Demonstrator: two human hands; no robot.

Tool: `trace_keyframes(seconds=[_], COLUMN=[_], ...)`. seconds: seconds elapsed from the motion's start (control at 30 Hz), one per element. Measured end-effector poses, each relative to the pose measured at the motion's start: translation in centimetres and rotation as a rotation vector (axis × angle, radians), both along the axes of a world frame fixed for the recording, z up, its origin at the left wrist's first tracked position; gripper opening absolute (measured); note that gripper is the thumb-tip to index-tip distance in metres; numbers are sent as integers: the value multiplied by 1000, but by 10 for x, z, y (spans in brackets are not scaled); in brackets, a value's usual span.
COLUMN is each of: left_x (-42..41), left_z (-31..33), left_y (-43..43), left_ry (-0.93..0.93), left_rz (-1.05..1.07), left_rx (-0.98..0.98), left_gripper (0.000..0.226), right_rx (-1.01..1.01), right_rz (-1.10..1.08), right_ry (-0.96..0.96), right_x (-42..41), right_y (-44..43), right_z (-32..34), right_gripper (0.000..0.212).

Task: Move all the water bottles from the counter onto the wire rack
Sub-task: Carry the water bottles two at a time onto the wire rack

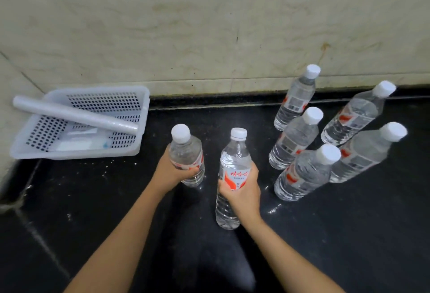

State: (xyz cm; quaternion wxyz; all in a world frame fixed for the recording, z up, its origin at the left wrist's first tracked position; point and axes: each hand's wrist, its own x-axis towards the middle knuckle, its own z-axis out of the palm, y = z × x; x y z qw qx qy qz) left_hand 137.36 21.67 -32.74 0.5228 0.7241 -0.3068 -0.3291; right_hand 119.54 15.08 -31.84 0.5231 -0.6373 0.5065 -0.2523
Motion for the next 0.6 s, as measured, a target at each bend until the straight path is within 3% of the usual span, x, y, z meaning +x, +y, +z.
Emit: trace_keyframes(seconds=[0.2,0.47,0.6], left_x=[-23,-49,-65], left_z=[2,1,3], left_y=[54,104,112], left_ry=[102,120,258], left_rz=[-156,-266,-330], left_rx=[-35,-76,-76], left_gripper=[90,78,78], right_rx=[-73,-194,-225], right_rz=[-89,-97,-115], right_ry=[4,147,214], right_x=[-12,-62,-98], right_y=[43,107,127], right_z=[15,22,28], right_gripper=[65,66,60])
